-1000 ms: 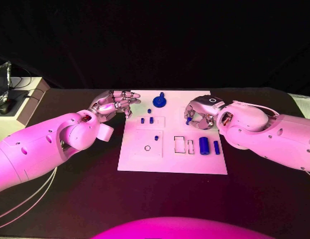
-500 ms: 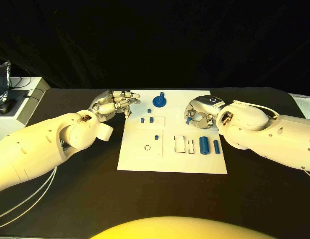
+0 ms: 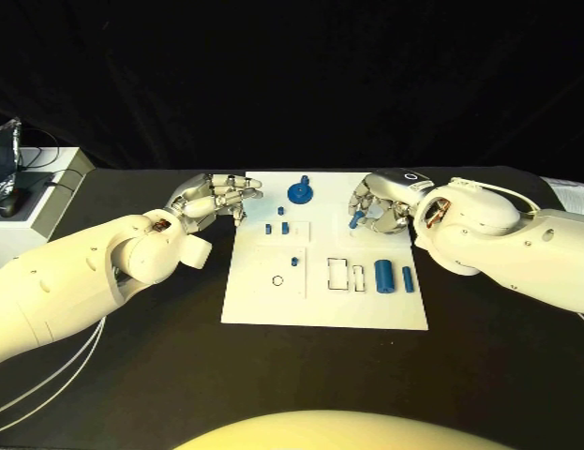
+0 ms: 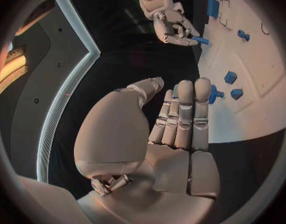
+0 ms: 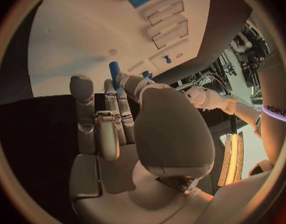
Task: Assemble the parts on the task board
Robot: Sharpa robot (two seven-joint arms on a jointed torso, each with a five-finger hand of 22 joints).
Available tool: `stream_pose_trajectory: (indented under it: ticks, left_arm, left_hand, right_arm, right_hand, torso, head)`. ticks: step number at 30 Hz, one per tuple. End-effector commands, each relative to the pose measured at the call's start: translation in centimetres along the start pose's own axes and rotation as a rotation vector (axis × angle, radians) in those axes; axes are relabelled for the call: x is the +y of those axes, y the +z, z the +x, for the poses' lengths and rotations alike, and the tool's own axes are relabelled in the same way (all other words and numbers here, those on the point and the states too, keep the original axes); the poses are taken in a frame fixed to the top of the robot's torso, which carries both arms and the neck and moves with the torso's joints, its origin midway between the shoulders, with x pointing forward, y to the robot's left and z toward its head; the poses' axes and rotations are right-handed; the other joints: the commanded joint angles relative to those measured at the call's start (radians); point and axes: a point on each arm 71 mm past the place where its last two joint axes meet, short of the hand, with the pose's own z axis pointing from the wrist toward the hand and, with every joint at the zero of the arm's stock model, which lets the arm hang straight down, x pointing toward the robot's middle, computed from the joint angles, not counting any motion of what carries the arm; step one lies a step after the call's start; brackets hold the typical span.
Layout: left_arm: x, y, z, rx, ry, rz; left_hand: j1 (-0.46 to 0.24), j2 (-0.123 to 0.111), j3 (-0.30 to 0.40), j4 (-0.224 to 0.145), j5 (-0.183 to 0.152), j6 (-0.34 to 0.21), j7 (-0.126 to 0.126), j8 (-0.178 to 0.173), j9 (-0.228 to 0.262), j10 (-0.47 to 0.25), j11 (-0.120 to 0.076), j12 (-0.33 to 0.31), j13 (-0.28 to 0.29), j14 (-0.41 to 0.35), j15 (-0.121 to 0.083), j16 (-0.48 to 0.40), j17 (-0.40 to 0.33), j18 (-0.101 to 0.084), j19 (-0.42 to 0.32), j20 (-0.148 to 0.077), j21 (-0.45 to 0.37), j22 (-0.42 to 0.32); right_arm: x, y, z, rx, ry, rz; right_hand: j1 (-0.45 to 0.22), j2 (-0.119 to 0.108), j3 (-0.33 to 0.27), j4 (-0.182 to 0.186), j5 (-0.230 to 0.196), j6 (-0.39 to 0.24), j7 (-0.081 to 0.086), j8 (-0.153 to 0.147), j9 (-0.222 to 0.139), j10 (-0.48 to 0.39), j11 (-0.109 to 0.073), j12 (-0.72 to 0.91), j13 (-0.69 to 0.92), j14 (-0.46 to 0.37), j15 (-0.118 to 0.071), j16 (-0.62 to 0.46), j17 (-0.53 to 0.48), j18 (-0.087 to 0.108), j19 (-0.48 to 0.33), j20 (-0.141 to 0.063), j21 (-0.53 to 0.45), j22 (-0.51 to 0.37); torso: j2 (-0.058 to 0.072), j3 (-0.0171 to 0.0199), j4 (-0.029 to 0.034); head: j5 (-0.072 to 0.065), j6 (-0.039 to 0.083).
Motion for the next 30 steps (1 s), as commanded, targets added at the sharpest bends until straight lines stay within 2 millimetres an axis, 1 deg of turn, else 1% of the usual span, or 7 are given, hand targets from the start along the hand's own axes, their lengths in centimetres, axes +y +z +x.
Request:
stream_pose_trajectory:
  ticks: [1,6,11,17,22,26,30]
  left_arm:
    - [0.0,0.1,0.3,0.021,-0.007,0.001]
    - [0.0,0.1,0.3,0.022,-0.008,0.002]
    - [0.1,0.2,0.5,0.023,-0.009,0.001]
    - [0.2,0.4,0.7,0.029,-0.014,0.000]
    - [0.3,0.6,0.8,0.032,-0.017,0.000]
    - [0.4,0.7,0.8,0.033,-0.019,0.000]
    - [0.4,0.7,0.9,0.036,-0.020,0.000]
  left_hand:
    - [0.001,0.002,0.000,0.004,-0.001,-0.006,-0.001,-0.001,-0.001,-0.005,-0.002,0.001,0.000,-0.003,0.007,0.005,0.001,-0.012,-0.004,0.000,0.004,-0.002]
    - [0.001,0.002,0.000,0.004,-0.001,-0.006,-0.001,-0.001,-0.001,-0.005,-0.002,0.001,0.000,-0.003,0.007,0.005,0.001,-0.012,-0.004,0.000,0.004,-0.002]
    - [0.001,0.002,0.000,0.004,-0.001,-0.006,-0.001,-0.001,-0.001,-0.005,-0.002,0.001,0.000,-0.003,0.007,0.005,0.001,-0.012,-0.004,0.000,0.004,-0.002]
    - [0.002,0.002,0.000,0.003,-0.001,-0.007,-0.001,-0.001,-0.001,-0.007,-0.002,0.001,0.000,-0.003,0.008,0.005,0.001,-0.012,-0.004,0.000,0.005,-0.001]
    - [0.002,0.002,0.000,0.003,-0.001,-0.007,0.000,-0.001,-0.001,-0.007,-0.002,0.001,0.000,-0.003,0.008,0.004,0.001,-0.012,-0.005,0.000,0.004,-0.002]
    - [0.002,0.002,0.000,0.003,-0.001,-0.007,0.000,-0.001,-0.001,-0.007,-0.002,0.001,0.000,-0.003,0.008,0.004,0.001,-0.012,-0.005,0.000,0.004,-0.002]
    - [0.002,0.002,0.000,0.004,-0.001,-0.007,0.000,-0.001,-0.001,-0.008,-0.002,0.001,0.000,-0.004,0.008,0.004,0.001,-0.012,-0.005,0.000,0.004,-0.001]
  right_arm:
    - [0.4,-0.2,-0.6,0.012,0.048,0.007]
    - [2.2,-0.5,-1.2,0.006,0.056,-0.040]
    - [5.4,-0.4,-0.6,0.001,0.013,-0.132]
    - [9.6,-0.2,0.8,-0.012,-0.046,-0.244]
    - [12.7,-0.2,1.5,-0.023,-0.072,-0.326]
    - [14.5,-0.4,2.1,-0.018,-0.077,-0.372]
    - [15.5,-0.5,3.2,-0.003,-0.076,-0.395]
  right_hand:
    - [0.017,0.027,0.001,-0.005,0.007,0.005,-0.002,0.004,0.003,0.061,-0.057,0.001,0.028,0.059,-0.007,0.002,0.035,-0.006,-0.002,-0.006,-0.002,-0.001]
    - [0.017,0.027,0.001,-0.005,0.007,0.005,-0.002,0.004,0.003,0.061,-0.057,0.001,0.028,0.059,-0.007,0.002,0.035,-0.006,-0.002,-0.006,-0.002,-0.001]
    - [0.016,0.027,0.002,-0.006,0.007,0.005,-0.002,0.004,0.004,0.061,-0.057,0.000,0.028,0.060,-0.007,0.002,0.035,-0.006,-0.003,-0.006,-0.004,-0.002]
    - [0.015,0.026,0.002,-0.007,0.007,0.005,-0.002,0.005,0.004,0.061,-0.057,-0.001,0.028,0.060,-0.007,0.002,0.035,-0.006,-0.003,-0.006,-0.003,-0.001]
    - [0.015,0.026,0.002,-0.007,0.007,0.005,-0.002,0.005,0.004,0.061,-0.057,-0.001,0.028,0.060,-0.007,0.002,0.035,-0.006,-0.003,-0.006,-0.003,-0.001]
    - [0.015,0.026,0.004,-0.009,0.008,0.004,-0.002,0.005,0.005,0.061,-0.057,-0.002,0.029,0.059,-0.007,0.001,0.034,-0.006,-0.003,-0.007,-0.003,0.000]
    - [0.015,0.026,0.004,-0.009,0.008,0.004,-0.002,0.005,0.005,0.061,-0.057,-0.002,0.029,0.059,-0.007,0.001,0.034,-0.006,-0.003,-0.007,-0.003,0.000]
  torso:
    - [0.000,-0.0011,-0.0006]
    - [0.000,-0.0006,-0.0022]
    - [-0.001,0.0011,-0.0034]
    - [-0.004,-0.0012,0.0001]
    - [-0.005,-0.0034,0.0006]
    - [-0.008,-0.0063,-0.0006]
    - [-0.006,-0.0053,0.0003]
  head:
    - [0.002,0.001]
    - [0.004,0.005]
    - [0.012,0.007]
    - [0.020,0.008]
    - [0.027,0.009]
    - [0.032,0.006]
    - [0.034,0.004]
